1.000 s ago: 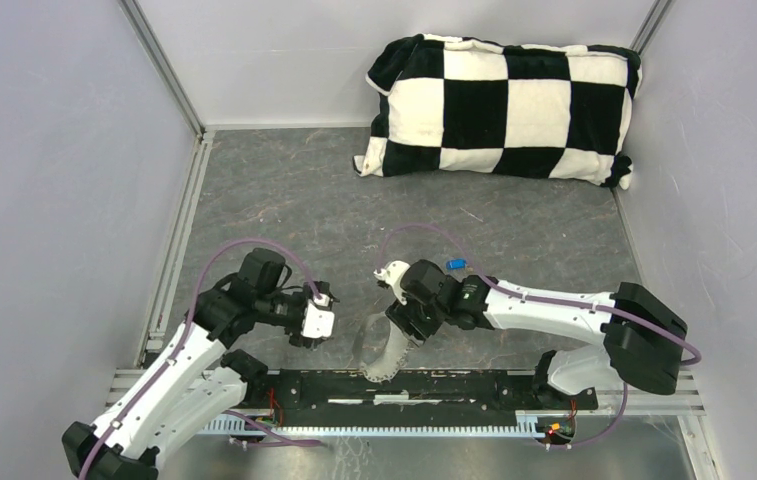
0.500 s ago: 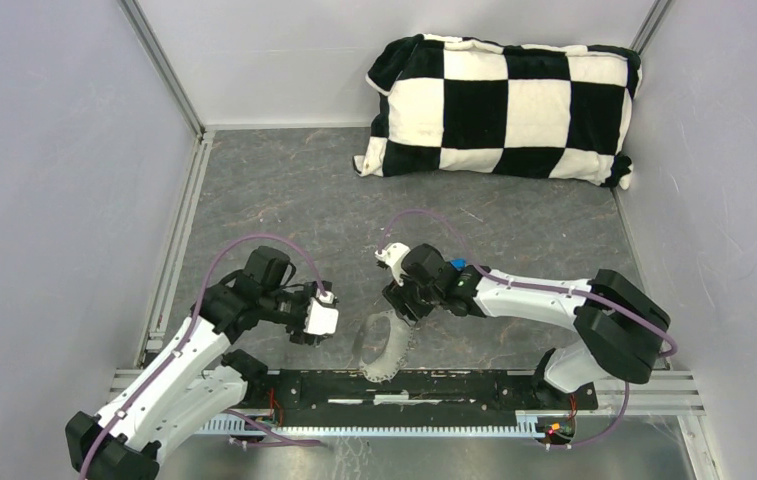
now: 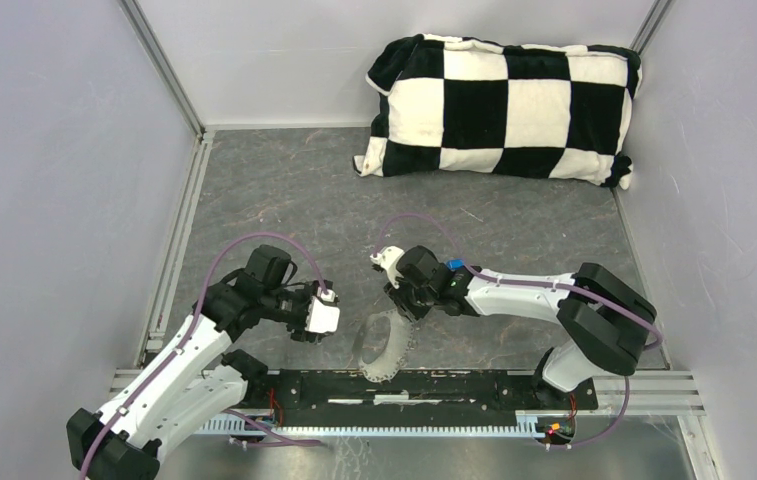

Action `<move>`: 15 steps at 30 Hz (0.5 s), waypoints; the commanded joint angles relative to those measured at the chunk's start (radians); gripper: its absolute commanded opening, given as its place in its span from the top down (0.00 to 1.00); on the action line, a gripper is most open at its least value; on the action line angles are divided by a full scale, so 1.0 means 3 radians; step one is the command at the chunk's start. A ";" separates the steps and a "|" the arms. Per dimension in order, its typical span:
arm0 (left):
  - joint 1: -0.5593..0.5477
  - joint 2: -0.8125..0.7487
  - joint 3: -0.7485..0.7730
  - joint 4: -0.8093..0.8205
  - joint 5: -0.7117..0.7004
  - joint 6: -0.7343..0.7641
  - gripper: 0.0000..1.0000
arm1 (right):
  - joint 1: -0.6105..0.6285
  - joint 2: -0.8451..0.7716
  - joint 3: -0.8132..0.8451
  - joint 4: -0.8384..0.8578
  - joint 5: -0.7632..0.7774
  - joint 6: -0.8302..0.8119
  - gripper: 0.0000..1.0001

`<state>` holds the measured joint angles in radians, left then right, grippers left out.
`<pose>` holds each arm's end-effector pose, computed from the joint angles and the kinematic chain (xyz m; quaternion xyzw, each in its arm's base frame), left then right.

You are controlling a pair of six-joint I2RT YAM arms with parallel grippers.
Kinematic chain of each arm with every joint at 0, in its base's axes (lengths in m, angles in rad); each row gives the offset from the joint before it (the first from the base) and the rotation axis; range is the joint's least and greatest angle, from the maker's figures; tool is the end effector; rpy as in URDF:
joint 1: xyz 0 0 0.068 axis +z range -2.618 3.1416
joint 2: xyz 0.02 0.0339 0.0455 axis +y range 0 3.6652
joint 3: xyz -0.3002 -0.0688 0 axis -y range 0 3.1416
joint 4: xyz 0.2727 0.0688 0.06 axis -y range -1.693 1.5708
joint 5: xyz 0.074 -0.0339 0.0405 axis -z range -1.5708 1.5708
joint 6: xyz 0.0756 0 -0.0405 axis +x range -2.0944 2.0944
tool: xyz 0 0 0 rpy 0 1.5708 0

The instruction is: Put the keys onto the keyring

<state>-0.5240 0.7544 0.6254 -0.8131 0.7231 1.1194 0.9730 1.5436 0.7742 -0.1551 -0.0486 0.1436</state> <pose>0.1103 -0.1215 0.2378 0.7259 0.5256 -0.2368 0.3752 0.1880 0.2827 0.1476 -0.3890 0.8645 0.1877 0.2570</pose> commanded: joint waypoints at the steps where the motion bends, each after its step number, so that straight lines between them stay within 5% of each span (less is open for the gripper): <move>1: -0.0002 -0.0032 0.0123 0.0070 0.0005 -0.0048 0.28 | -0.0002 0.0063 0.0130 0.0181 0.0083 -0.0019 0.69; 5: -0.0003 -0.0045 0.0126 0.0067 -0.0003 -0.0071 0.28 | -0.0004 0.0108 0.0136 0.0232 0.0096 -0.0017 0.76; 9: -0.0003 -0.0064 0.0093 0.0067 -0.0027 -0.0071 0.28 | -0.0005 0.0057 0.0074 0.0362 0.0130 -0.0013 1.00; 15: -0.0006 -0.0024 0.0093 0.0069 0.0057 -0.0138 0.28 | -0.0001 -0.0245 0.0023 0.0456 0.0063 -0.0115 1.00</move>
<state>-0.5240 0.7433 0.6258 -0.8131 0.7124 1.1137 0.9730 1.5593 0.7769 -0.0895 -0.0227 0.1383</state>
